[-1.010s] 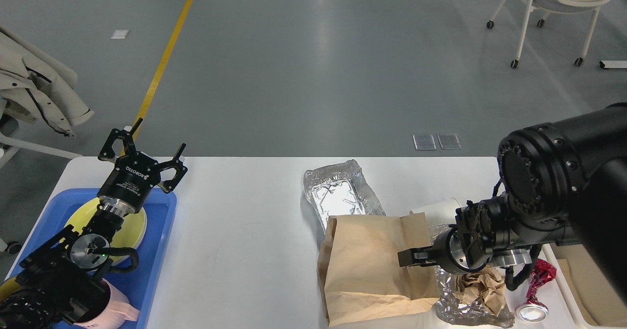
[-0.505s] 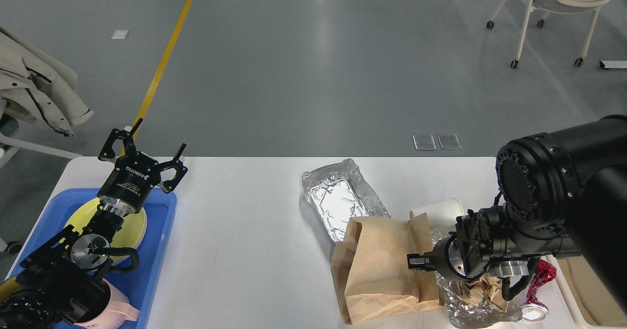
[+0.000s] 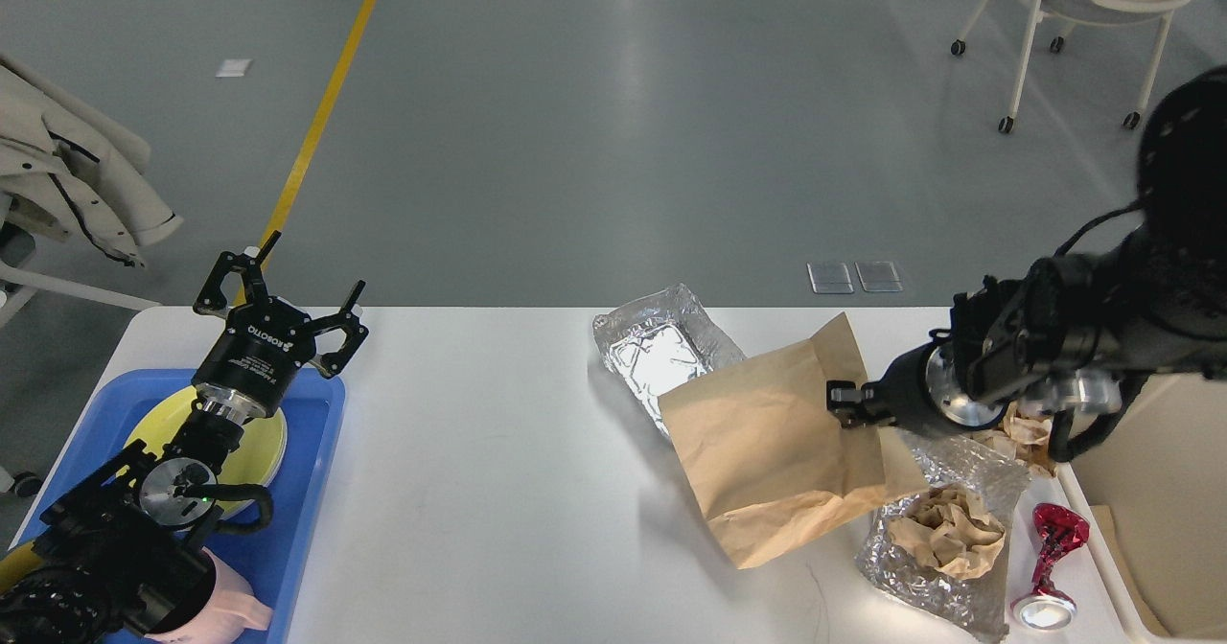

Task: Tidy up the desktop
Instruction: 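Lift the paper bag and drop it into the white bin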

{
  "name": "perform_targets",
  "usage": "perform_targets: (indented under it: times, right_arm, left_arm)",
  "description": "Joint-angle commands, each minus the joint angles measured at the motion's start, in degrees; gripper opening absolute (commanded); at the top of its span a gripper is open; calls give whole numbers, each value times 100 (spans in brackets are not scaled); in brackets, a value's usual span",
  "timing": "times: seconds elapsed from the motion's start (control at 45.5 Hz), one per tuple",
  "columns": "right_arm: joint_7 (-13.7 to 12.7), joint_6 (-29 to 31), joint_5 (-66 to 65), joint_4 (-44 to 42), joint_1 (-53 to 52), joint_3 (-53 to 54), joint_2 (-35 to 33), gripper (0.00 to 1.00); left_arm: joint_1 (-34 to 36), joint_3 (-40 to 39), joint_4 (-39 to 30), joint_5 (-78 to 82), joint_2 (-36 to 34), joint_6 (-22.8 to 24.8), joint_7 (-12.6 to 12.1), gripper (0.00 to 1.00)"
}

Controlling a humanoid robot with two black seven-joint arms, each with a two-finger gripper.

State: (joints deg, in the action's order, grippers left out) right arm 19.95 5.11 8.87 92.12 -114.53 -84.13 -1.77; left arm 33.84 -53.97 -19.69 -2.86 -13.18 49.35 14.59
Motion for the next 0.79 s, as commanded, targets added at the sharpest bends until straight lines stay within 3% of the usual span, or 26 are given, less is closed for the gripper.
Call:
perform_targets:
  times: [0.0,0.176,0.307,0.593,0.768]
  right_arm:
    - [9,1394,-149,0,-1535,72,-745,0]
    - [18,3371,-666,-361,-3224,-25,-1159,0]
    - [18,4102,-1274,-387,-3962,72,-1598,0]
    - [-26,4191,-2266,-589,-4236,-270,-2152,0]
    - [-70,3112,-3645,-1484,-2902,-886,-3144,0]
  left_arm:
    - [0,-8,1,-4,0,4,0,100]
    - [-9,-78,1,-5,0,4,0,100]
    - [-9,-78,1,-5,0,13,0,100]
    - [-9,-78,1,-5,0,13,0,100]
    - [-9,-78,1,-5,0,13,0,100]
